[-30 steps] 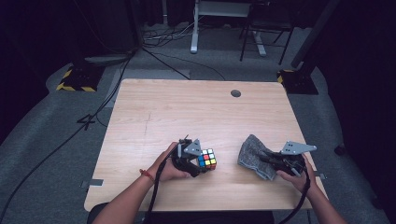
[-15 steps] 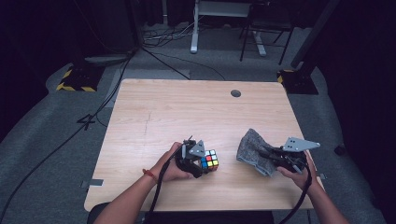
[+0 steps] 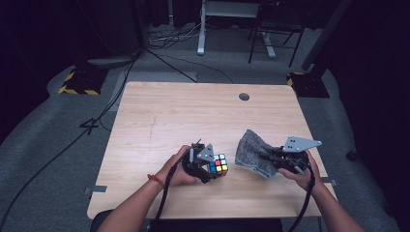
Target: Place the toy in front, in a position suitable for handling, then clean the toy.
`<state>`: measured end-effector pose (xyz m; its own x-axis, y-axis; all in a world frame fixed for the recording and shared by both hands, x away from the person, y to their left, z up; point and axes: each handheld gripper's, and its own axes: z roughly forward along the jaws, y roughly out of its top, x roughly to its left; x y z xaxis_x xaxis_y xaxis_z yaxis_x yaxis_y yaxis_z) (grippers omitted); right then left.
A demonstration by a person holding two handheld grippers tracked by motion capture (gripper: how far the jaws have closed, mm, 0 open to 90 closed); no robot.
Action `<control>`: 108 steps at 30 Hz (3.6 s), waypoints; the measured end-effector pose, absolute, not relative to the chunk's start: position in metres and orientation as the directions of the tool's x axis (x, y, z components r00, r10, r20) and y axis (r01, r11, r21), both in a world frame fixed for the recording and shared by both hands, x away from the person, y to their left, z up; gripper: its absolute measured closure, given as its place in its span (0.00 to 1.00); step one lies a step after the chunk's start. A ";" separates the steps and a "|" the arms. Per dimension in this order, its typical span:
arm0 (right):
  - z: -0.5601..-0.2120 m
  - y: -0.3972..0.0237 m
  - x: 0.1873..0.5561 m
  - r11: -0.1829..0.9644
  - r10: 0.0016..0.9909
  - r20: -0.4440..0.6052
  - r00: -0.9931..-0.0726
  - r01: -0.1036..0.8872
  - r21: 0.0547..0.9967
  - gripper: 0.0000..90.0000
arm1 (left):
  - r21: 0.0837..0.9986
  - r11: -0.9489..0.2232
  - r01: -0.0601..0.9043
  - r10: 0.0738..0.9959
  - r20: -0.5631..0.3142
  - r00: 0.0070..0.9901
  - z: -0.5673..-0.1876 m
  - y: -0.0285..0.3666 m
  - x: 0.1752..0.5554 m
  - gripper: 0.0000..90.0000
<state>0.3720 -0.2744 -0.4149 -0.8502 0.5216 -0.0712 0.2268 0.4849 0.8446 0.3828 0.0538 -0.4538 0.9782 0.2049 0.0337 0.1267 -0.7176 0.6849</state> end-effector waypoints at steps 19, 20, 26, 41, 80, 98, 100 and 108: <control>-0.402 -0.236 0.367 0.503 0.430 -0.083 -0.899 0.162 0.849 0.88 | 0.669 -0.733 0.120 0.207 0.052 0.977 -0.453 0.047 0.382 0.38; -0.402 -0.232 0.367 0.506 0.420 -0.081 -0.904 0.159 0.848 0.88 | 0.668 -0.734 0.123 0.210 0.051 0.976 -0.454 0.046 0.382 0.38; -0.404 -0.213 0.364 0.529 0.376 -0.076 -0.924 0.146 0.836 0.88 | 0.674 -0.730 0.117 0.211 0.059 0.976 -0.452 0.046 0.381 0.38; -0.412 -0.176 0.362 0.592 0.333 -0.108 -0.937 0.118 0.797 0.88 | 0.676 -0.730 0.105 0.217 0.083 0.973 -0.448 0.043 0.377 0.38; -0.427 -0.202 0.378 0.602 0.413 -0.084 -0.907 0.202 0.772 0.88 | 0.752 -0.655 0.073 0.227 0.104 0.968 -0.428 0.058 0.377 0.38; -0.432 -0.197 0.375 0.566 0.374 -0.027 -0.927 0.205 0.799 0.88 | 0.776 -0.626 0.077 0.231 0.090 0.969 -0.427 0.059 0.375 0.38; -0.430 -0.196 0.372 0.557 0.374 -0.037 -0.927 0.193 0.808 0.88 | 0.767 -0.638 0.071 0.229 0.101 0.968 -0.427 0.059 0.375 0.38; -0.422 -0.194 0.369 0.534 0.383 -0.072 -0.921 0.158 0.831 0.88 | 0.757 -0.649 0.081 0.243 0.105 0.964 -0.429 0.057 0.377 0.38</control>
<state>0.3690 -0.1945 -0.4225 -0.9209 0.3833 -0.0716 0.1577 0.5340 0.8306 0.3768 0.0568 -0.4293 0.9642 0.2434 0.1054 0.0811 -0.6488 0.7566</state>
